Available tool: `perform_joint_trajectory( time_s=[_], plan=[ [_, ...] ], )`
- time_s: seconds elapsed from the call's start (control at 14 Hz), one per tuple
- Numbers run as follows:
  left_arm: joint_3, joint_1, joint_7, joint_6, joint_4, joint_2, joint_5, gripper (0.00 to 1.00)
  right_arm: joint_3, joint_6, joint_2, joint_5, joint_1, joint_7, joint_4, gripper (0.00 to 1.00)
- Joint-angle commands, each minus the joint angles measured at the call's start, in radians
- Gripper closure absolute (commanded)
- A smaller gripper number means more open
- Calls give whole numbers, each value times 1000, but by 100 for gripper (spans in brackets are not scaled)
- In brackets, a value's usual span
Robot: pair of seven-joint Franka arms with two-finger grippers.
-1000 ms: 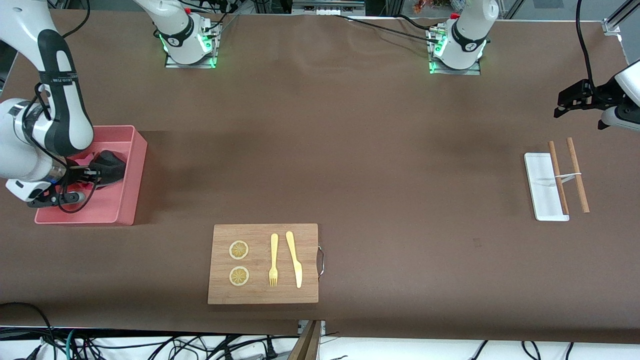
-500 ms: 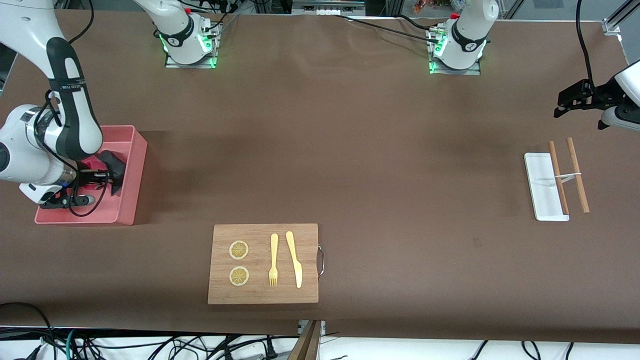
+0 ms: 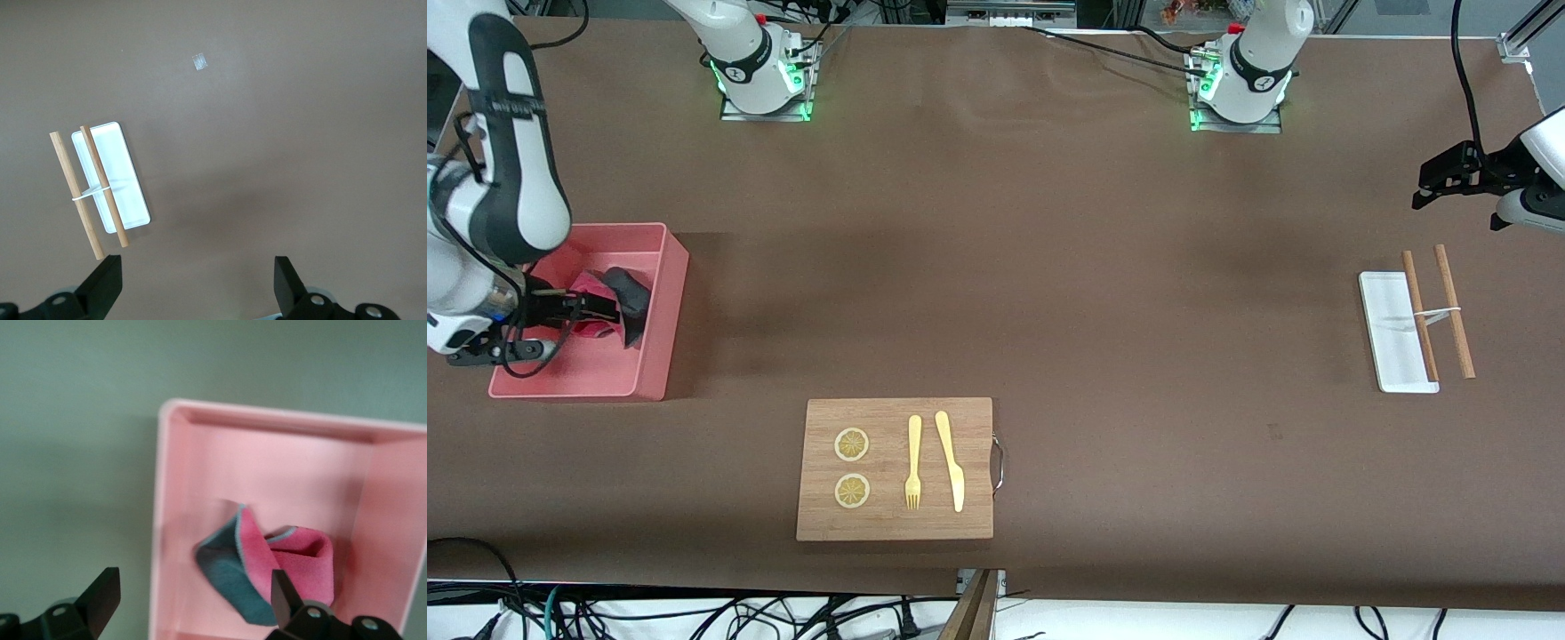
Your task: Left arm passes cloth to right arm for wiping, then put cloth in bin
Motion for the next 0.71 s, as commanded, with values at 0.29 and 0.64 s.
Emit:
perform_joint_trajectory(
  time_s=[0.29,0.64],
  plan=[
    [-1,-4,-6,-22,33,15,18,0,49,-150,-186,-60,-8,-11,109,0],
    [-1,-2,-6,-22,33,15,18,0,156,-373,-241,-144,-28,48,223,0]
  ],
)
